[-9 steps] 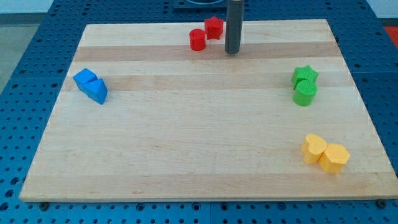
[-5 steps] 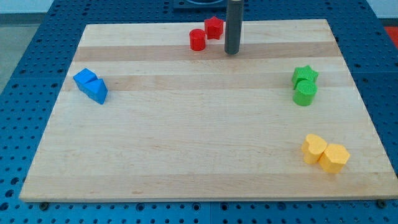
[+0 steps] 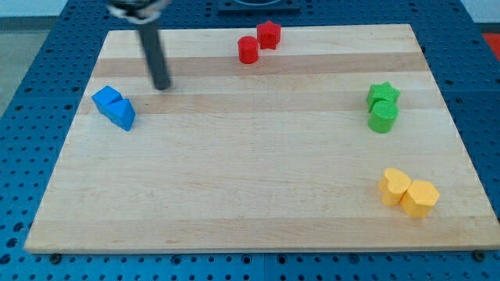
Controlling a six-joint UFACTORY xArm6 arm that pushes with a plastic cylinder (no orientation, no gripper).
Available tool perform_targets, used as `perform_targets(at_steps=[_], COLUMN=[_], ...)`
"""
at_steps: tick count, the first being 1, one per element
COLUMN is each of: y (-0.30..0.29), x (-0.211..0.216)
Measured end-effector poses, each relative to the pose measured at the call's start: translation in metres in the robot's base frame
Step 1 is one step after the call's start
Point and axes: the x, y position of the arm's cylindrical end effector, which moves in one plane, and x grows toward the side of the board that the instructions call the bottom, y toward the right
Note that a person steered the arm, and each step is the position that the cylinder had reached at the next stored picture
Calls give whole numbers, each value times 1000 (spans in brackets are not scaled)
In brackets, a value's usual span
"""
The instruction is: Move blue blocks at bottom center
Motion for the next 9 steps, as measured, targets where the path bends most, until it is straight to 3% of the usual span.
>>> perform_targets(at_steps=[3,6,9], y=[-98,-43,-28], x=[6,41,64])
